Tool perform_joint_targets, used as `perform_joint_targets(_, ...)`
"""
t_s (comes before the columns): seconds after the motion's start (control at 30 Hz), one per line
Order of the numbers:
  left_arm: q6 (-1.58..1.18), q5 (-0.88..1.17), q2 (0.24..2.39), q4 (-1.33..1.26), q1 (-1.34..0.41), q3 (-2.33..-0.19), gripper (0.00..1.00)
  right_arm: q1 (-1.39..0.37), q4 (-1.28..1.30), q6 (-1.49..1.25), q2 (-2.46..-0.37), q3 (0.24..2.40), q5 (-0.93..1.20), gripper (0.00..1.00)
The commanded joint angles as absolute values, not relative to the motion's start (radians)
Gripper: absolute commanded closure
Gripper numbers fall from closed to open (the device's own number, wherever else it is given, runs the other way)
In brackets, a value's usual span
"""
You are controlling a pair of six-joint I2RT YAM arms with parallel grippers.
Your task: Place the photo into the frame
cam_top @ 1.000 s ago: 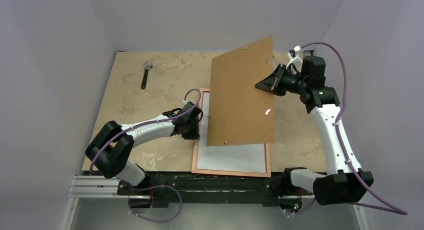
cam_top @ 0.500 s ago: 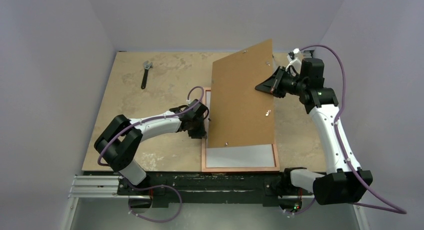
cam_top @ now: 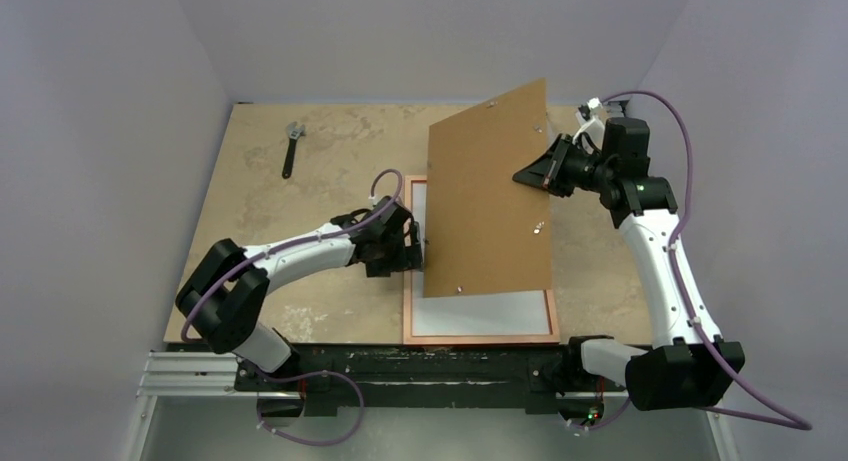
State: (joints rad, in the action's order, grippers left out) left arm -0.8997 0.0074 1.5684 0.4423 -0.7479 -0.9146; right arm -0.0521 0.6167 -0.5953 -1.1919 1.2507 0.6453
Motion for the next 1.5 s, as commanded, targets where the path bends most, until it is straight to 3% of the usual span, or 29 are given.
perform_joint_targets(0.0, -0.88, -0.025, 1.458, 0.478, -0.741, -0.934, 0.18, -0.048, 0.545, -0.603, -1.164, 1.26, 0.712, 1.0)
perform_joint_targets(0.4, -0.852, 0.056, 1.273, 0.504, -0.592, -0.842, 0.2, -0.045, 0.364, -0.703, -1.169, 1.163, 0.901, 1.0)
perform_joint_targets(0.9, -0.832, 0.005, 1.189, 0.674, -0.584, -0.984, 0.2, -0.034, 0.107, -0.859, -1.17, 1.026, 0.982, 1.0)
perform_joint_targets(1.47, -0.775, -0.043, 1.284, 0.739, -0.598, -1.114, 0.21, -0.032, 0.007, -0.865, -1.171, 0.891, 1.012, 1.0)
